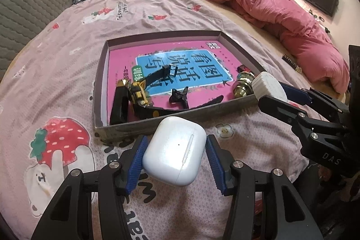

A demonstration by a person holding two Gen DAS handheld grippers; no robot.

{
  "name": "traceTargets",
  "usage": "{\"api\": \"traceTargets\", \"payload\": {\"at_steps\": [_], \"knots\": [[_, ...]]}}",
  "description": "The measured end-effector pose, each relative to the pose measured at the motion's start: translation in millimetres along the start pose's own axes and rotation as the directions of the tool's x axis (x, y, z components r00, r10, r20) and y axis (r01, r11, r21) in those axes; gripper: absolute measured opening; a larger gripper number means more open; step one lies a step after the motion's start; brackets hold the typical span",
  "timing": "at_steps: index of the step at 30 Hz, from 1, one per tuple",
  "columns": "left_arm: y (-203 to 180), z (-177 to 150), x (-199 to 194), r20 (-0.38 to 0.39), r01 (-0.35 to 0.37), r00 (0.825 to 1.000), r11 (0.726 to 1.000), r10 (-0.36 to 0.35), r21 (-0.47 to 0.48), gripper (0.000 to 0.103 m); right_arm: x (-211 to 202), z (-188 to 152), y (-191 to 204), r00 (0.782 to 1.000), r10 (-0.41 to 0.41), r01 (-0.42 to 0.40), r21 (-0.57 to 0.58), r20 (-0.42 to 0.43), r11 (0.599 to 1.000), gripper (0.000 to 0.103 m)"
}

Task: Organize rigid objects
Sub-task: 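Close left tool on the earbud case while right closes on the white cap, then carry the earbud case over the tray with left tool while right carries the cap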

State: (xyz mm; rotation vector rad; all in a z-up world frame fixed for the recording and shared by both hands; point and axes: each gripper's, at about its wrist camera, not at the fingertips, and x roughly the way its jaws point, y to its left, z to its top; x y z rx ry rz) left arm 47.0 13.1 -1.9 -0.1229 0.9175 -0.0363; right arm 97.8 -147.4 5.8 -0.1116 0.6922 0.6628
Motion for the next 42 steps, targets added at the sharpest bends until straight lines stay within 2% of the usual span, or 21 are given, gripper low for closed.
{"api": "traceTargets", "payload": {"at_steps": [8,18,24,42], "knots": [[-7,13,-1,0.026,-0.008,1.000,1.000,0.008,-0.027,0.054,-6,4,-7,0.999,-0.039,0.038,0.005,0.032,0.999,0.050],[-18,34,11,0.050,-0.017,0.999,0.998,0.020,-0.054,0.054,-9,9,-40,0.988,-0.146,0.143,0.061,0.054,0.988,0.050],[-23,45,20,0.061,-0.020,0.998,0.997,0.024,-0.071,0.054,-7,6,-55,0.982,-0.181,0.177,0.085,0.052,0.981,0.050],[-31,60,48,0.054,-0.032,0.998,0.993,0.038,-0.110,0.055,17,4,-67,0.982,-0.185,0.181,0.089,0.041,0.979,0.050]]}}
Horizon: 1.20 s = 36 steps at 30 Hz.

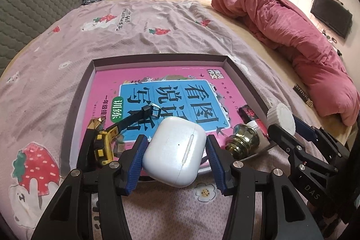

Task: Organize rigid objects
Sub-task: 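Carry the earbud case over the tray with left tool while right carries the cap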

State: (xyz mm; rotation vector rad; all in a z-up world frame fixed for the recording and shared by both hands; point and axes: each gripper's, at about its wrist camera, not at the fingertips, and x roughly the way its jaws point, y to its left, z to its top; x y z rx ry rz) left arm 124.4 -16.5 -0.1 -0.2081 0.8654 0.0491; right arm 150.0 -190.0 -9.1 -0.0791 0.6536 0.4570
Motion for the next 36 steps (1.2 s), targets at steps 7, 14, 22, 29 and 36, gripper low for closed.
{"api": "traceTargets", "payload": {"at_steps": [7,14,22,29,36], "knots": [[-3,0,11,-0.019,0.006,1.000,1.000,-0.006,-0.001,0.055,8,-2,-4,1.000,-0.004,0.004,0.004,-0.010,1.000,0.050],[-6,0,20,-0.033,0.015,0.999,1.000,-0.015,-0.003,0.055,11,-5,-4,1.000,-0.001,0.001,0.005,-0.023,1.000,0.050],[-4,-4,27,-0.054,0.014,0.998,1.000,-0.015,-0.011,0.055,15,-6,0,0.999,-0.004,0.004,-0.004,-0.041,1.000,0.050],[-5,-3,28,-0.059,0.015,0.998,1.000,-0.016,-0.004,0.055,15,-7,1,0.999,-0.008,0.008,-0.011,-0.040,1.000,0.050],[-8,-3,32,-0.068,0.015,0.998,1.000,-0.015,0.002,0.055,22,-1,0,0.998,-0.018,0.017,-0.021,-0.060,1.000,0.050]]}}
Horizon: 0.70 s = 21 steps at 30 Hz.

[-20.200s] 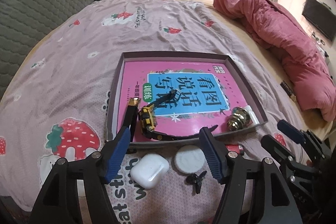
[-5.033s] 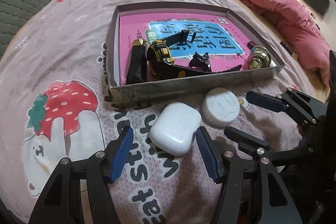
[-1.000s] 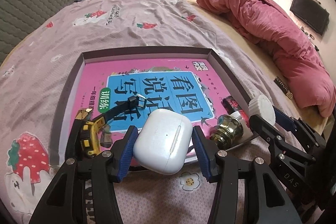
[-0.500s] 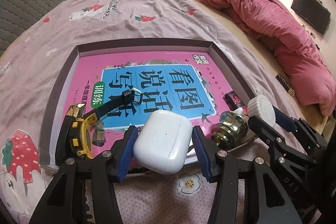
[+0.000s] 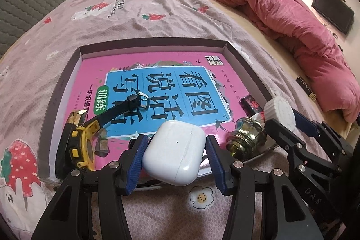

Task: Organize rigid objects
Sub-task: 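Carry the earbud case over the tray with left tool while right carries the cap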

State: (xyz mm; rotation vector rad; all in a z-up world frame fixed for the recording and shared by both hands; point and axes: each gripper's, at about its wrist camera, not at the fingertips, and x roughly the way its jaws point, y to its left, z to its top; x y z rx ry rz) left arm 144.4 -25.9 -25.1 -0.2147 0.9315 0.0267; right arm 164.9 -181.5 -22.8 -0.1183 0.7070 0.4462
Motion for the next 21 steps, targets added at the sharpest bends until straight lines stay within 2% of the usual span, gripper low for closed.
{"api": "traceTargets", "payload": {"at_steps": [3,10,21], "knots": [[-2,1,1,-0.002,0.002,1.000,1.000,-0.002,0.008,0.055,2,2,1,1.000,0.006,-0.006,-0.005,-0.011,1.000,0.050],[-3,1,1,0.000,0.008,1.000,1.000,-0.008,0.007,0.055,6,3,16,0.998,-0.031,0.025,-0.100,-0.061,0.995,0.050],[-3,1,0,0.001,0.004,1.000,1.000,-0.004,0.002,0.055,7,0,14,0.997,0.003,-0.007,-0.059,-0.074,0.998,0.050]]}}
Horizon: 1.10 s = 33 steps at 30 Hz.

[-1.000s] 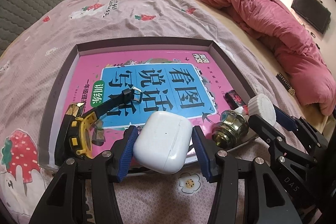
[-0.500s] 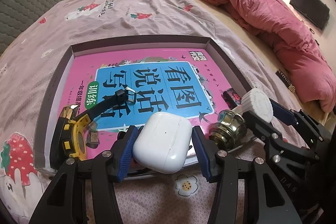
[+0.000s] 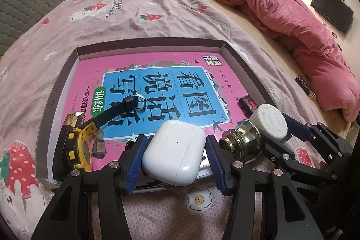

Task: Organize rigid objects
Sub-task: 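Carry the earbud case over the tray with left tool while right carries the cap, then open right tool to release the cap while left opens to release the earbud case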

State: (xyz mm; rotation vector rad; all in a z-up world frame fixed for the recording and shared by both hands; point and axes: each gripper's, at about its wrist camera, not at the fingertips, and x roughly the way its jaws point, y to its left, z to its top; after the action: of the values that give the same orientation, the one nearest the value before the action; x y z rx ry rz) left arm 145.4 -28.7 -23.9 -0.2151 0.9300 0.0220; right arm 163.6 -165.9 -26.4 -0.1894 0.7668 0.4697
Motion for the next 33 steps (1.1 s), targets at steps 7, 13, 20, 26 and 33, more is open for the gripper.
{"api": "traceTargets", "payload": {"at_steps": [7,13,20,26,33], "knots": [[0,1,2,0.000,-0.002,1.000,1.000,0.002,-0.002,0.055,-2,-2,0,1.000,-0.015,0.015,-0.003,0.004,1.000,0.050],[1,1,3,0.002,-0.005,1.000,1.000,0.005,0.000,0.055,-3,-2,2,1.000,-0.027,0.027,-0.016,0.009,1.000,0.050],[1,1,3,0.002,-0.005,1.000,1.000,0.005,0.001,0.055,-4,-2,1,1.000,-0.015,0.015,-0.011,0.013,1.000,0.054],[1,0,4,0.000,-0.005,1.000,1.000,0.005,0.004,0.055,-9,-3,0,1.000,-0.009,0.009,-0.004,0.027,1.000,0.057],[0,1,5,-0.001,-0.013,1.000,1.000,0.013,0.007,0.055,-16,-2,0,0.999,-0.007,0.007,-0.005,0.051,1.000,0.058]]}}
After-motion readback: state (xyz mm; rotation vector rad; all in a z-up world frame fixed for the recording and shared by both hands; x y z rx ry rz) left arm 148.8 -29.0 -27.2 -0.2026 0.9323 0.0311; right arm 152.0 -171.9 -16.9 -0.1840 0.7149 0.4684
